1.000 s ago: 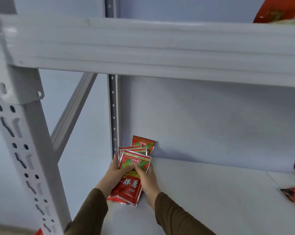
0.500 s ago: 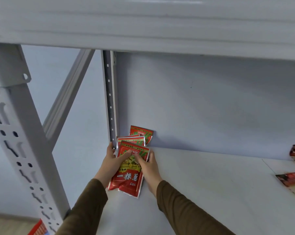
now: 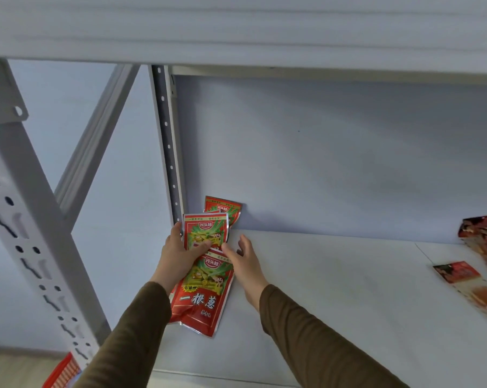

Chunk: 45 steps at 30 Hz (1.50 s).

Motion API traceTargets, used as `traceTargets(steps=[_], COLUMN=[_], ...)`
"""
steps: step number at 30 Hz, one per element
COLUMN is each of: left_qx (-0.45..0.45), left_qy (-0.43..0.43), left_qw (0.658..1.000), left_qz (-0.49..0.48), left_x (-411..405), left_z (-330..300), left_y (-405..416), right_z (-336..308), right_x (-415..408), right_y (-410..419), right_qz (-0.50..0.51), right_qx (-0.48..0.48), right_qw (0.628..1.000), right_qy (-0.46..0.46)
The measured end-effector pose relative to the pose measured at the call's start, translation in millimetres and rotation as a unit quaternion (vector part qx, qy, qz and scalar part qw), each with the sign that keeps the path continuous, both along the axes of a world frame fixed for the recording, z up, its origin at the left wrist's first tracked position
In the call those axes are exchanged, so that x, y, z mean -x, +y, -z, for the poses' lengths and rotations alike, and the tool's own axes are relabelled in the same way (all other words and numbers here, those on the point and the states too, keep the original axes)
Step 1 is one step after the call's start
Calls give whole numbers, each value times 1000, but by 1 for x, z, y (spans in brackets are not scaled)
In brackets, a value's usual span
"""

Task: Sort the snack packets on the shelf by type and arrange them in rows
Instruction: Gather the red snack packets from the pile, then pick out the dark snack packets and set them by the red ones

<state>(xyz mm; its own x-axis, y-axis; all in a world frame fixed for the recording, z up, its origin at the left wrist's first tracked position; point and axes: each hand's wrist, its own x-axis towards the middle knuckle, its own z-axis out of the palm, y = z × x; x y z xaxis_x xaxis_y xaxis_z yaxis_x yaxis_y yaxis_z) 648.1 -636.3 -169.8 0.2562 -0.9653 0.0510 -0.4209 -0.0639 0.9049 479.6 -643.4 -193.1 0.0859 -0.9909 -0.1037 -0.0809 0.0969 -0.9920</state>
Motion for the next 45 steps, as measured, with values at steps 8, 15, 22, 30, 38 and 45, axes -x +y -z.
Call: traceTargets(steps=[8, 15, 22, 30, 38, 45], left_qx=[100, 133, 120, 93, 70, 63], left_qy=[-197, -268, -266, -266, -264, -232], left_qw=[975, 949, 942, 931, 927, 933], left_qz=[19, 100, 167, 231, 257, 267], left_x=[56, 155, 323, 465, 520, 561], left_z=[-22, -30, -14, 2, 6, 13], left_y=[15, 20, 47, 81, 67, 50], right_z=[-20, -43, -41, -36, -26, -26], right_x=[51, 161, 331, 474, 533, 582], right_y=[12, 41, 95, 132, 125, 112], right_qz=[61, 82, 113, 118, 130, 159], right_qx=[92, 194, 195, 176, 153, 118], right_qw=[992, 939, 884, 847, 855, 854], right_qy=[57, 273, 409, 488, 479, 481])
